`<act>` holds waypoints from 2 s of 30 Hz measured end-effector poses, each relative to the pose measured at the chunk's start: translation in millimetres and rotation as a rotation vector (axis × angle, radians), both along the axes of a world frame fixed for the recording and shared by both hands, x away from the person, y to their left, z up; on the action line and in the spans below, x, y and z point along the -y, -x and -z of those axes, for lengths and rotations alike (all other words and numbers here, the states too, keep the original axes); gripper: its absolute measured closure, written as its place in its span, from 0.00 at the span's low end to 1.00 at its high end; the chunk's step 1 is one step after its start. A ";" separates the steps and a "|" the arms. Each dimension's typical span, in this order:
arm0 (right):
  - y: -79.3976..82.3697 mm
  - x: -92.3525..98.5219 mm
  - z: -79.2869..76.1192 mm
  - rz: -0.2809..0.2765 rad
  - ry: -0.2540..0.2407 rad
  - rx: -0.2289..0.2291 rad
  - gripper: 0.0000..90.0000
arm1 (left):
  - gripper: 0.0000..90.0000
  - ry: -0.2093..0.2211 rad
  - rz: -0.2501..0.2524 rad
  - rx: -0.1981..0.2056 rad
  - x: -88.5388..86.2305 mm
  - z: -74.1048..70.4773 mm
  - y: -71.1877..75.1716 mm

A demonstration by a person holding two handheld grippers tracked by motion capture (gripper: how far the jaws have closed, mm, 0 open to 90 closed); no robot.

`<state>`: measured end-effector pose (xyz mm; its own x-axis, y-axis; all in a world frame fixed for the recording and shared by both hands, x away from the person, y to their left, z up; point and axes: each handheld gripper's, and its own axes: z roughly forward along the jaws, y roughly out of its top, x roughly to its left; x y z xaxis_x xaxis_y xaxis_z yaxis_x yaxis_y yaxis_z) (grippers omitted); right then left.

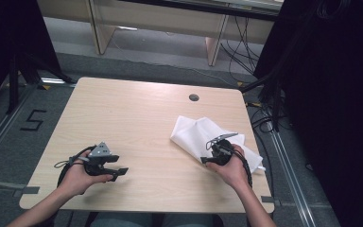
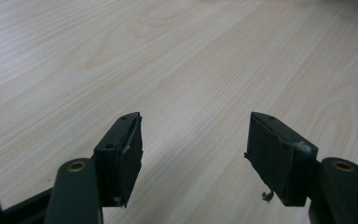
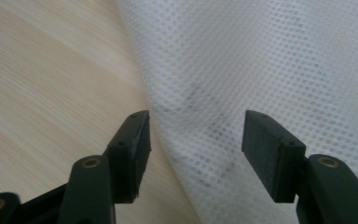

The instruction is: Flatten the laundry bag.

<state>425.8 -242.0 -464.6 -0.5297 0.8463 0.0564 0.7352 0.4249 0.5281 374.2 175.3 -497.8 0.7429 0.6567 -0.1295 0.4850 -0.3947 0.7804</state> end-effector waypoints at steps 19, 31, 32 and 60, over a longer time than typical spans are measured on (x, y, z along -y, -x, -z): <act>-18.5 -24.1 17.7 -0.141 0.103 -0.009 0.96 | 0.39 -0.025 0.014 -0.018 -0.2 1.4 -0.3; -8.0 -41.3 18.8 -0.239 0.094 0.014 0.99 | 0.41 0.013 0.003 -0.004 3.2 0.1 1.7; -8.0 -41.3 18.8 -0.239 0.094 0.014 0.99 | 0.41 0.013 0.003 -0.004 3.2 0.1 1.7; 42.4 -120.2 1.9 -0.485 -0.056 -0.029 0.77 | 0.55 0.092 0.005 0.009 5.2 -8.2 5.6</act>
<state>383.4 -121.8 -466.4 -0.8595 0.4979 0.1153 0.4745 0.6937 0.5418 368.5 170.1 -489.6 0.7479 0.6383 -0.1821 0.4755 -0.3238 0.8180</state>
